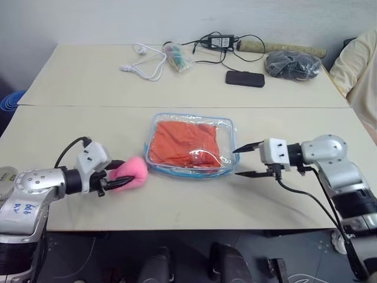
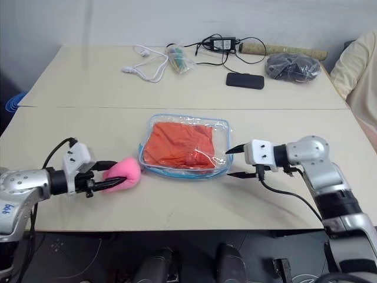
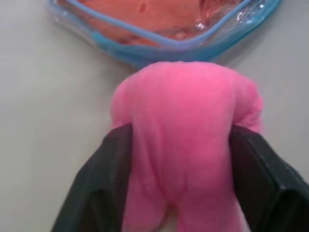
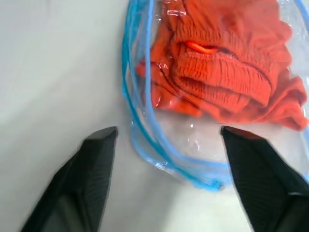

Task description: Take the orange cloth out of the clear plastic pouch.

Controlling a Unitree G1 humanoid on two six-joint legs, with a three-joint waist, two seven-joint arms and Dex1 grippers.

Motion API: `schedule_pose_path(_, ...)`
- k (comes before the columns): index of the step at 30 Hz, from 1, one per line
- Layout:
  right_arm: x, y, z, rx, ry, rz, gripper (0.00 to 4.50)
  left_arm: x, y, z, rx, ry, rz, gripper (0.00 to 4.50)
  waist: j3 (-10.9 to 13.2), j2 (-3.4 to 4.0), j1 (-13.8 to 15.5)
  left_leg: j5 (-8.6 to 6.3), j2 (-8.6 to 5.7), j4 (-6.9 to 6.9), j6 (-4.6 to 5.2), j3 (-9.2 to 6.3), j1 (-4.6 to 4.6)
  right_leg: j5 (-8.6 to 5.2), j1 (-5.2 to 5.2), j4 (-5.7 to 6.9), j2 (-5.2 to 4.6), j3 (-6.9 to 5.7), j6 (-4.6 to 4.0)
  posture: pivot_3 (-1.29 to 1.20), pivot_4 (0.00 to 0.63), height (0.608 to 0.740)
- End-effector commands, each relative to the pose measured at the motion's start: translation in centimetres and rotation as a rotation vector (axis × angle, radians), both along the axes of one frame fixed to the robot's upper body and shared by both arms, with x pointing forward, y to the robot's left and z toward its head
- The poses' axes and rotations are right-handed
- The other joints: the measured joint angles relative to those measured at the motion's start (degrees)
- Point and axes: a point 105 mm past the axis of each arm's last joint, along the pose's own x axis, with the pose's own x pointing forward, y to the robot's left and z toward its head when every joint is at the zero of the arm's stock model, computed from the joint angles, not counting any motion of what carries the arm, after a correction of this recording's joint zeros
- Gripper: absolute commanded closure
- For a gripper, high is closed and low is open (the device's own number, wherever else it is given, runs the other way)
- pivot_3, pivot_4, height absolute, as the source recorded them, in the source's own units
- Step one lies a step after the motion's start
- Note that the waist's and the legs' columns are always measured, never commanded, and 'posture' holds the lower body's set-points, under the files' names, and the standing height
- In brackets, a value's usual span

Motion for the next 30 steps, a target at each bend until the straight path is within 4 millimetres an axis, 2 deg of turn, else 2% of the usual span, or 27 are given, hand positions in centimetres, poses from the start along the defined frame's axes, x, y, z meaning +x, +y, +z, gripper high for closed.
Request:
schedule_pose_path(1,-1.2,-0.8,3.6,0.153,0.045,-0.082,0.00,-0.9,1.9,2.5,-0.016,-0.033,0.038,0.46,0.0,0.00,0.0,0.00,0.01,0.00,0.00,0.00,0.02,0.00,0.00,0.01,0.00,0.01,0.00,0.00,0.150,0.740)
schedule_pose_path(2,-1.5,-0.8,3.9,0.178,0.068,-0.099,0.00,-1.1,2.2,2.8,-0.021,-0.028,0.044,0.13,0.0,0.00,0.0,0.00,0.02,0.00,-0.01,-0.01,0.01,0.00,-0.01,0.02,0.00,0.01,0.00,0.00,0.150,0.740)
schedule_pose_path(3,-1.7,-0.8,4.1,0.195,0.087,-0.112,0.00,-1.2,2.4,3.1,-0.024,-0.022,0.046,0.06,0.0,0.00,0.0,-0.02,0.04,0.00,-0.03,-0.01,0.01,0.00,-0.01,0.02,0.00,0.00,-0.01,0.00,0.150,0.740)
schedule_pose_path(6,-4.2,0.2,4.8,0.263,0.190,-0.092,0.00,-2.2,1.8,6.9,-0.052,-0.034,-0.059,0.06,0.0,0.00,0.2,-0.04,0.05,-0.01,-0.06,-0.02,-0.01,-0.01,-0.06,0.04,0.00,0.01,-0.04,0.00,0.150,0.740)
schedule_pose_path(8,-5.2,1.0,5.1,0.297,0.245,-0.078,0.00,-2.1,-0.1,8.6,-0.007,-0.079,-0.153,0.06,0.0,0.00,0.6,-0.07,0.04,0.00,-0.07,-0.06,-0.07,-0.02,-0.11,0.03,-0.01,-0.01,-0.05,0.00,0.150,0.740)
schedule_pose_path(10,-5.9,1.6,5.0,0.300,0.271,-0.073,0.00,-1.4,-2.8,8.8,0.116,-0.153,-0.270,0.06,0.0,0.02,1.1,-0.08,0.01,0.02,-0.06,-0.01,-0.07,-0.01,-0.12,0.03,-0.03,0.04,-0.05,0.00,0.150,0.740)
schedule_pose_path(12,-6.5,2.2,4.6,0.288,0.290,-0.065,0.00,-0.1,-5.0,7.2,0.351,-0.272,-0.385,0.06,0.0,0.09,1.4,-0.09,-0.09,0.00,-0.02,0.10,0.00,0.01,-0.10,0.05,-0.09,0.14,-0.01,0.00,0.150,0.740)
schedule_pose_path(14,-6.7,2.5,4.4,0.287,0.300,-0.065,0.00,1.0,-6.1,5.4,0.526,-0.357,-0.477,0.06,-0.1,0.15,1.6,-0.10,-0.15,-0.02,-0.01,0.19,0.04,0.01,-0.11,0.08,-0.09,0.19,-0.01,0.00,0.150,0.740)
schedule_pose_path(18,-6.9,2.7,3.9,0.286,0.306,-0.076,0.00,3.6,-9.7,3.8,0.539,-0.473,-0.524,0.06,-0.1,0.10,1.6,-0.10,-0.21,0.03,-0.03,0.41,-0.18,0.06,-0.44,0.09,0.25,0.37,-0.09,0.00,0.150,0.740)
schedule_pose_path(25,-7.2,2.5,3.9,0.306,0.296,-0.106,0.00,5.7,-12.1,2.7,0.540,-0.544,-0.556,0.06,-0.1,0.07,1.4,-0.09,-0.08,0.02,-0.04,0.71,-0.21,0.07,-0.64,0.13,0.40,0.55,-0.10,0.00,0.150,0.740)
schedule_pose_path(28,-7.1,2.5,3.6,0.309,0.288,-0.125,0.00,5.7,-12.2,2.4,0.533,-0.543,-0.573,0.66,-0.1,0.06,1.5,-0.10,-0.07,0.05,-0.03,0.63,-0.20,0.07,-0.63,0.15,0.38,0.57,-0.10,0.00,0.150,0.740)
schedule_pose_path(30,-7.1,2.4,3.5,0.313,0.284,-0.132,0.00,5.5,-12.3,2.4,0.508,-0.538,-0.577,1.31,-0.1,0.06,1.5,-0.10,-0.06,0.06,-0.03,0.62,-0.20,0.07,-0.63,0.16,0.37,0.57,-0.10,0.00,0.150,0.740)
